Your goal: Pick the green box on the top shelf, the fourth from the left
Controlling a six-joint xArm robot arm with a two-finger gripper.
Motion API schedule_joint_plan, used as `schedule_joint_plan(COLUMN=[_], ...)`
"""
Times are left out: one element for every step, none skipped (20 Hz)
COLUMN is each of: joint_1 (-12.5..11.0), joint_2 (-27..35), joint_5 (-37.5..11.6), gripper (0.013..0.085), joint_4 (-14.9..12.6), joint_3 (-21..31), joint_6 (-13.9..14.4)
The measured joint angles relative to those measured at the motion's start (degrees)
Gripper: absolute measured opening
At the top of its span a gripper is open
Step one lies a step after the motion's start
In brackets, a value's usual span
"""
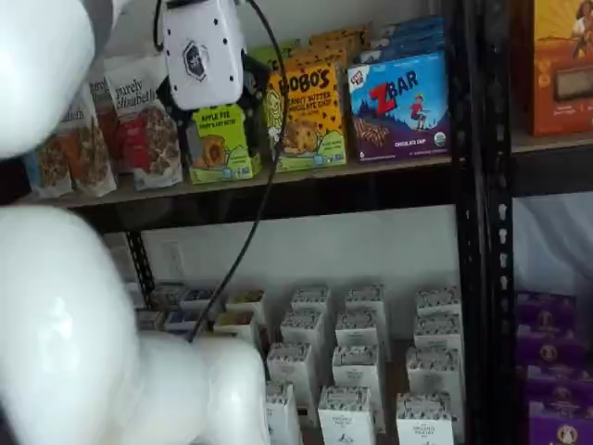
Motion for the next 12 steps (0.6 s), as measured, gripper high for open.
schedule_joint_plan(joint_1=[-3.5, -3.6, -3.7, -3.9, -4.1, -4.1, -4.0, -3.6, -3.0, -2.2, -1.1, -0.3], joint_2=[-1.1, -1.2, -1.2, -1.2, -1.3, -1.4, -2.0, -2.3, -2.6, -2.7, -2.7, -2.7], joint_5=[-1.7, -1.7, -1.8, -1.8, -1.9, -2.2, -3.2, -4.1, -4.7, -5.4, -6.2, -6.7], gripper=[0.0850, 0.0850, 0.0850, 0.0850, 0.0850, 0.0850, 0.0850, 0.0850, 0.0850, 0.0850, 0.0850, 0.0850], joint_4=[3.8, 4.0, 4.2, 4.4, 4.8, 4.8, 5.1, 5.2, 5.1, 4.8, 4.4, 3.9], joint_3=[1.0, 1.1, 1.1, 1.1, 1.2, 1.3, 1.8, 2.1, 2.3, 2.4, 2.5, 2.5], joint_6=[-1.9, -2.1, -2.1, -2.2, -2.3, -2.3, -2.2, -1.9, -1.4, -0.8, 0.0, 0.7])
